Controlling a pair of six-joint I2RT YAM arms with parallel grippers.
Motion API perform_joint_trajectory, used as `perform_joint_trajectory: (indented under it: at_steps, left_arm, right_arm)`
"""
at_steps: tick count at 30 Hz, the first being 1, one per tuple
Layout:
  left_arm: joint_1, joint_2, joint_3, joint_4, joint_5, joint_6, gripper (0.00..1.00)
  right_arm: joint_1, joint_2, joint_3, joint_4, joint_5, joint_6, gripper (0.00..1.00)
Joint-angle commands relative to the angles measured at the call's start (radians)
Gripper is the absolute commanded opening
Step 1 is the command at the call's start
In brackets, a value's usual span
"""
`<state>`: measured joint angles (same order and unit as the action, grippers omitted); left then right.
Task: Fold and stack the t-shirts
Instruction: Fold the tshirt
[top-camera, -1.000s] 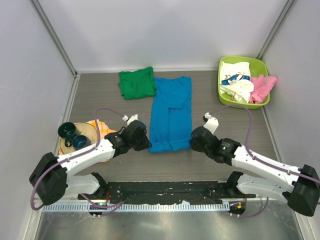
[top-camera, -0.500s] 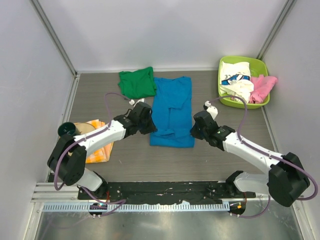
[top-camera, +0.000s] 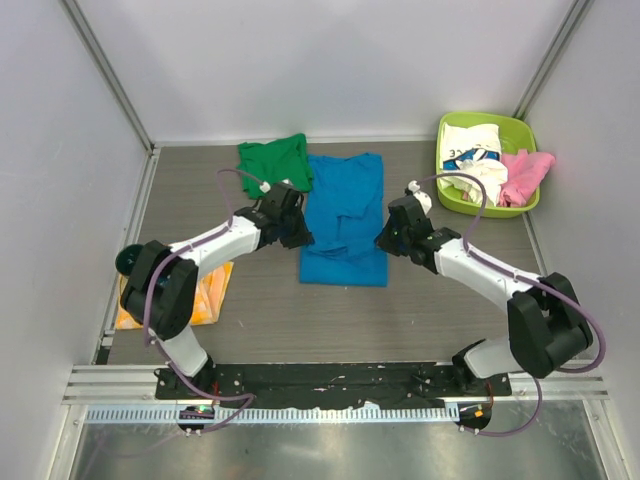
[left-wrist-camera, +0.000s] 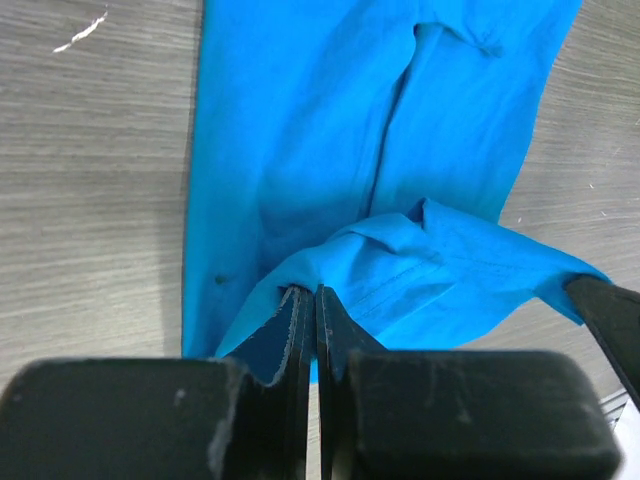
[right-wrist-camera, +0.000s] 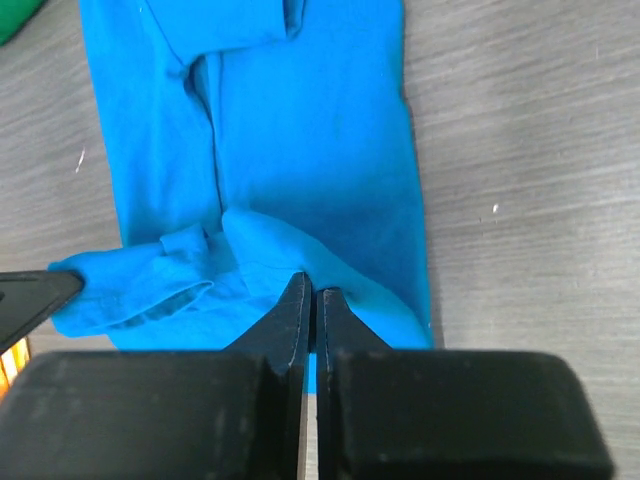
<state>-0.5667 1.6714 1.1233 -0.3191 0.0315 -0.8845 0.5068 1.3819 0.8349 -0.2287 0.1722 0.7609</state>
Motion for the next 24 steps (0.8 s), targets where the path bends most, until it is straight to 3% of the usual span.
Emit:
perform_joint_trajectory:
  at_steps: [1, 8, 10, 11, 12, 13, 14, 15, 16, 19, 22, 24]
  left_arm:
    - [0.022, 0.057, 0.075, 0.029, 0.047, 0.025, 0.06]
    - [0.094, 0.168, 0.168, 0.046, 0.085, 0.021, 0.09]
    - [0.123, 0.204, 0.214, 0.043, 0.096, 0.019, 0.18]
    - [0.157, 0.243, 0.275, 0.038, 0.132, 0.015, 0.29]
    - [0.172, 0.269, 0.309, 0.038, 0.145, 0.015, 0.38]
    - [0.204, 0.293, 0.350, 0.019, 0.154, 0.013, 0.60]
    - [0.221, 0.321, 0.440, 0.006, 0.166, 0.013, 0.70]
    - [0.235, 0.377, 0.488, -0.006, 0.200, 0.013, 0.79]
    - [0.258, 0.404, 0.535, -0.049, 0.215, 0.013, 0.95]
    - [0.280, 0.456, 0.650, -0.100, 0.261, 0.027, 1.00]
    - [0.277, 0.371, 0.560, -0.057, 0.251, 0.029, 1.00]
    - [0.269, 0.299, 0.411, 0.027, 0.254, 0.019, 1.00]
  right_arm:
    - [-0.045, 0.055, 0.076, 0.069, -0.039, -0.018, 0.01]
    - [-0.125, 0.238, 0.202, 0.094, -0.094, -0.017, 0.01]
    - [-0.154, 0.331, 0.291, 0.095, -0.126, -0.018, 0.13]
    - [-0.165, 0.371, 0.329, 0.092, -0.140, -0.021, 0.17]
    - [-0.183, 0.437, 0.408, 0.094, -0.157, -0.021, 0.31]
    - [-0.194, 0.478, 0.455, 0.085, -0.199, -0.020, 0.39]
    - [-0.200, 0.509, 0.498, 0.075, -0.198, -0.020, 0.48]
    - [-0.205, 0.535, 0.573, 0.062, -0.195, -0.020, 0.67]
    - [-0.212, 0.589, 0.607, 0.030, -0.189, -0.021, 0.74]
    - [-0.215, 0.599, 0.675, -0.026, -0.175, -0.049, 0.83]
    - [-0.215, 0.517, 0.568, 0.050, -0.131, -0.066, 0.84]
    - [-0.214, 0.409, 0.457, 0.090, -0.129, -0.067, 0.84]
